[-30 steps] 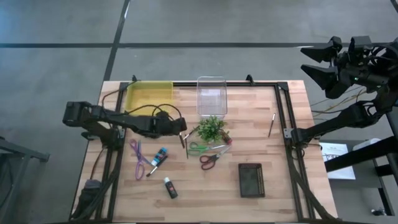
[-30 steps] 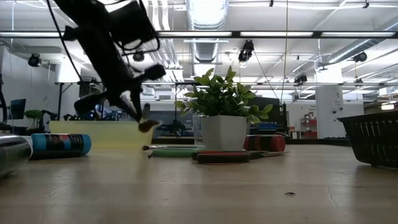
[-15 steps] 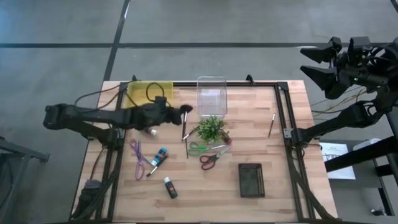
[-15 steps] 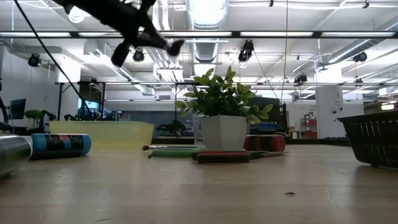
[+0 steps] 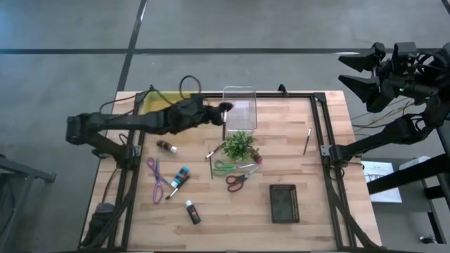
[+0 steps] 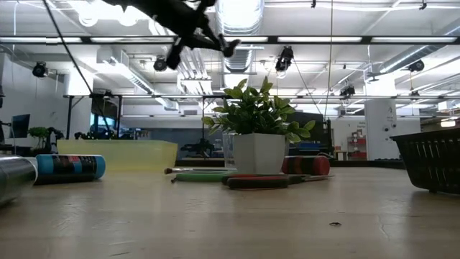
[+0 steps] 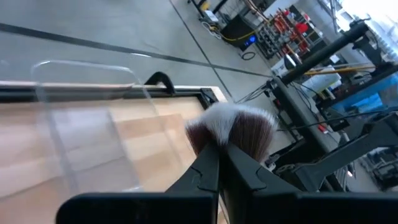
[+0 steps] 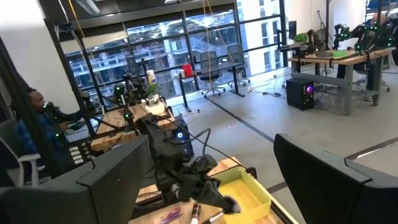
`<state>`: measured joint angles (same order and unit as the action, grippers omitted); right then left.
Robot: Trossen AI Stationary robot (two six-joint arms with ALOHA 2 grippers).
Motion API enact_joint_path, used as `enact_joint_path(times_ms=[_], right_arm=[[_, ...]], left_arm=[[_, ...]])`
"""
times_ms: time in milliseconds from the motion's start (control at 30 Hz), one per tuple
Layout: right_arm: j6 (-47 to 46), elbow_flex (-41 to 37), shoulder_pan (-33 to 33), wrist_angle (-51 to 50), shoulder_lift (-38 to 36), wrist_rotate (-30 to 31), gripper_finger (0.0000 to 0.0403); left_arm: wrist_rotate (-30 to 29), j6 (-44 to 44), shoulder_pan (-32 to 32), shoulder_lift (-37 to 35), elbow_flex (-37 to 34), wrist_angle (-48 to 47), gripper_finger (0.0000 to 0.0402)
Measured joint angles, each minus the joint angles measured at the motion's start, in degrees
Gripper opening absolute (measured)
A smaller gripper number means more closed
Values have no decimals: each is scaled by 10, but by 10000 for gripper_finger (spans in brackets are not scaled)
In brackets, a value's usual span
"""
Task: Pick & Place Paint Supplies
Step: Put the highlighter brush into the transparent bin
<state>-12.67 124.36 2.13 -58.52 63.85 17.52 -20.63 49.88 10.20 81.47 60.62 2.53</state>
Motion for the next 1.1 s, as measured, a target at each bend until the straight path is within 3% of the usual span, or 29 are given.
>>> enact_joint_path(times_ms=[267,467,667,1100], right_arm=[[-4,-2,0,-1,0,0,345],[-6,-4,0,-16,0,0,345],[-9,-4,0,-26,0,1,345],[-9,-4,0,-26,0,2,345]], left_arm=[[9,-16,40,147,159,-74,7],[11,-25,86,221,233,-111,7],[33,-30,122,279,244,-163,7],[44,-32,127,327,242,-159,7]])
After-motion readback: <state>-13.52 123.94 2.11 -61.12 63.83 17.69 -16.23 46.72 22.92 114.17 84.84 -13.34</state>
